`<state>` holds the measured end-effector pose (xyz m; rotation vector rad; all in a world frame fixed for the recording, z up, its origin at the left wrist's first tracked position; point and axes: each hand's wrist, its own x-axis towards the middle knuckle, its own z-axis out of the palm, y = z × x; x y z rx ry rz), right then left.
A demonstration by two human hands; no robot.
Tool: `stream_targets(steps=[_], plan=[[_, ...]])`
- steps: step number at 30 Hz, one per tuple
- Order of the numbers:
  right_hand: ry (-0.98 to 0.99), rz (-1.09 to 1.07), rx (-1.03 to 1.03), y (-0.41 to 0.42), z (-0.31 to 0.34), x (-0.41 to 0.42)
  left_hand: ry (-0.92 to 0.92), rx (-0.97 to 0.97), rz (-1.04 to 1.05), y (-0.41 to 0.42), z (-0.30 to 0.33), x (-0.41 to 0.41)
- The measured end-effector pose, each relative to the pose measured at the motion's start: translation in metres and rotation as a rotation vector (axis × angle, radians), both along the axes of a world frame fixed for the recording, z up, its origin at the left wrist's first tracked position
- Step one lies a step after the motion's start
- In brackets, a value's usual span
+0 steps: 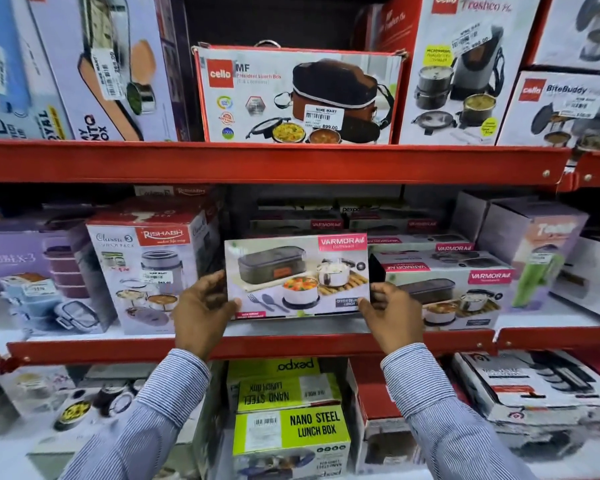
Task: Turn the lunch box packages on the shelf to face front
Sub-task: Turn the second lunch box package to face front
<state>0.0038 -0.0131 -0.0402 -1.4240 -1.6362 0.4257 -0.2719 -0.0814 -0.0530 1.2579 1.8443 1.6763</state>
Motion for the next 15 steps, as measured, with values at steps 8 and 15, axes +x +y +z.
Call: stream_targets(steps=[8,15], plan=[[-0.12,-0.028,-0.095,0.006,-0.02,-0.003,-0.044,-0.03,0.093,0.012,-0.024,0.009],[-0.175,-0.027,-0.134,0.009,-0.034,-0.003,0.032,-0.026,0.11,0.015,-0.031,0.017]])
